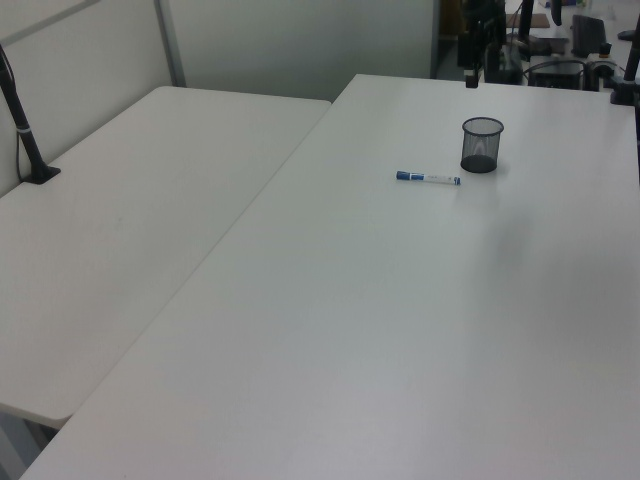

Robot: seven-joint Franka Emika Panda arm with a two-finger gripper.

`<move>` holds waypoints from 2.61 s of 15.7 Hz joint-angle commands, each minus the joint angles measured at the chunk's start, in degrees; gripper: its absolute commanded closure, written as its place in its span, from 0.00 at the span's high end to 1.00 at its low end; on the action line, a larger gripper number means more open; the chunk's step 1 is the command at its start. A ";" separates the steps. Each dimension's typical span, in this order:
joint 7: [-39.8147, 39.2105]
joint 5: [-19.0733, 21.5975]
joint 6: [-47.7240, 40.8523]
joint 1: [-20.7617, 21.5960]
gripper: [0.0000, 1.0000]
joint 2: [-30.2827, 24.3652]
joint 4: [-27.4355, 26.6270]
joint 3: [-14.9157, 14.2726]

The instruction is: Insert the marker

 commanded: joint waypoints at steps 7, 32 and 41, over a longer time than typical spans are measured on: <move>-0.98 -0.40 6.56 -0.06 1.00 1.26 0.17 -0.91; -5.64 -7.35 38.13 -0.42 0.88 27.45 1.75 -1.53; -5.03 -7.00 40.86 -0.06 0.35 33.00 6.41 -1.18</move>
